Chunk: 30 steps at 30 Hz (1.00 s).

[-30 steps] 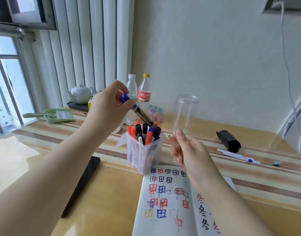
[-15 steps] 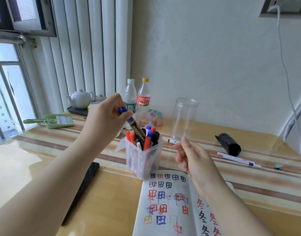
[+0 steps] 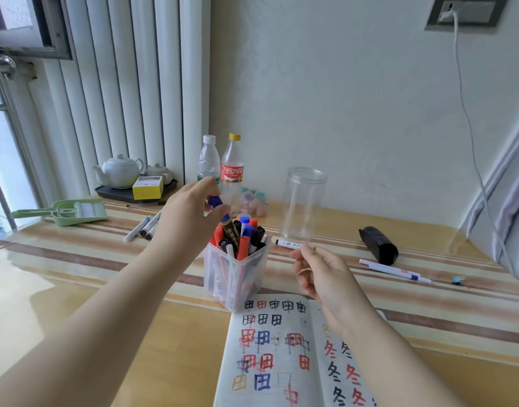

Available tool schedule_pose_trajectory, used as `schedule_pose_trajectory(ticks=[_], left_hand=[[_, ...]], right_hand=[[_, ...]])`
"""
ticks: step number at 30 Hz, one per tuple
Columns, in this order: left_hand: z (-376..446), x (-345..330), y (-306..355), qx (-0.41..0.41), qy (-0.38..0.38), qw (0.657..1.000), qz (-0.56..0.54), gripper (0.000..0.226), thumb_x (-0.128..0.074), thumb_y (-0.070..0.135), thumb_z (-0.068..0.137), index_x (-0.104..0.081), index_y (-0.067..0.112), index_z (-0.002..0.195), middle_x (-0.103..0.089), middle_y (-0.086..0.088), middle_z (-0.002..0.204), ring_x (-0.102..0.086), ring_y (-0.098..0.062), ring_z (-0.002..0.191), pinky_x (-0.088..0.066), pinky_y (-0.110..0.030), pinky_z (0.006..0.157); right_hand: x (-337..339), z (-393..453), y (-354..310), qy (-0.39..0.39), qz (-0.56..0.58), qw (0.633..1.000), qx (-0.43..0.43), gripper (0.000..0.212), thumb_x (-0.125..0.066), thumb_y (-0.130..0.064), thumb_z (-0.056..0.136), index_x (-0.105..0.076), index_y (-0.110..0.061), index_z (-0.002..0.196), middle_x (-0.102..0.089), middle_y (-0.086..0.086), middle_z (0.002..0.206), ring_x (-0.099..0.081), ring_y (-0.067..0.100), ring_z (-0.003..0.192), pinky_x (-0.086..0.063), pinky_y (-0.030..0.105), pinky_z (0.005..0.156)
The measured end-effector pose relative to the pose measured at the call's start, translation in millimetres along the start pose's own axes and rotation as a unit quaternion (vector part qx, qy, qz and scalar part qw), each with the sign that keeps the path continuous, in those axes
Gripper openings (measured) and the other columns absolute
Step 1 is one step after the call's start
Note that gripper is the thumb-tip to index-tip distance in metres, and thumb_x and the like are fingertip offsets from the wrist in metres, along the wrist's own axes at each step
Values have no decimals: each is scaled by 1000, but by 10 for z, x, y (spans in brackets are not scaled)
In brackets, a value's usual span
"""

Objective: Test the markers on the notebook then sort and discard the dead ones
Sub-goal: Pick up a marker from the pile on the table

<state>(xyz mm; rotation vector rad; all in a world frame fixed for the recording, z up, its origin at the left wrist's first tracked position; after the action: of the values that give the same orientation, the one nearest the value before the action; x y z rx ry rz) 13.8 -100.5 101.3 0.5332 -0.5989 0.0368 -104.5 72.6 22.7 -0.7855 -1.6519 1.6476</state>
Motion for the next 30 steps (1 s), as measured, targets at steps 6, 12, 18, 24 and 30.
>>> schedule_pose_trajectory(ticks=[6, 12, 18, 24, 30], left_hand=[[-95, -62, 1, -4, 29, 998, 51, 17, -60, 17, 84, -50, 6, 93, -55, -9, 92, -49, -28, 92, -33, -29, 75], [-224, -226, 582, -177, 58, 982, 19, 17, -47, 23, 83, -51, 11, 94, -57, -6, 88, -51, -21, 78, -40, -29, 69], [-597, -1127, 869, -198, -141, 968, -60, 17, -42, 26, 86, -50, 18, 98, -57, 2, 92, -58, -18, 73, -49, -32, 51], [-697, -1722, 528, -36, -205, 975, -84, 21, -47, 25, 92, -47, 23, 114, -48, 14, 109, -45, -2, 88, -43, -18, 72], [-750, -1809, 397, 2, -198, 974, -110, 20, -49, 24, 91, -47, 24, 111, -38, 18, 99, -44, -4, 88, -43, -17, 73]], right_hand=[[193, 33, 114, 13, -17, 1000, -13, 27, -47, -30, 98, -65, -14, 84, -55, -2, 68, -43, 9, 53, -36, 21, 55], [385, 119, 186, 37, -54, 998, -12, 23, -48, -23, 97, -66, -12, 87, -54, -4, 67, -45, 8, 55, -40, 21, 58], [780, 448, 249, 93, -270, 958, 31, 14, -53, -24, 93, -67, -21, 90, -63, -10, 80, -55, 1, 73, -39, 16, 63], [867, 1057, 415, 57, -494, 866, 61, 28, -51, -18, 94, -61, -17, 120, -57, -1, 116, -54, 14, 99, -42, 25, 85], [698, 1630, 719, -12, -575, 813, 85, 35, -43, -19, 98, -51, -17, 132, -47, 2, 127, -42, 21, 118, -32, 27, 86]])
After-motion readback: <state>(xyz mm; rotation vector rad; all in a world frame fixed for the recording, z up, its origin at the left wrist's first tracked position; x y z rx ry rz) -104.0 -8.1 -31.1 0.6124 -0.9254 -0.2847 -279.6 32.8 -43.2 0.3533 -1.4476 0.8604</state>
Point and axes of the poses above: each hand's wrist, its own z-axis towards the middle knuckle, its own x-axis out of the back of the hand, y = z × x, the point moved 5 cm from there along z, towards the middle knuckle
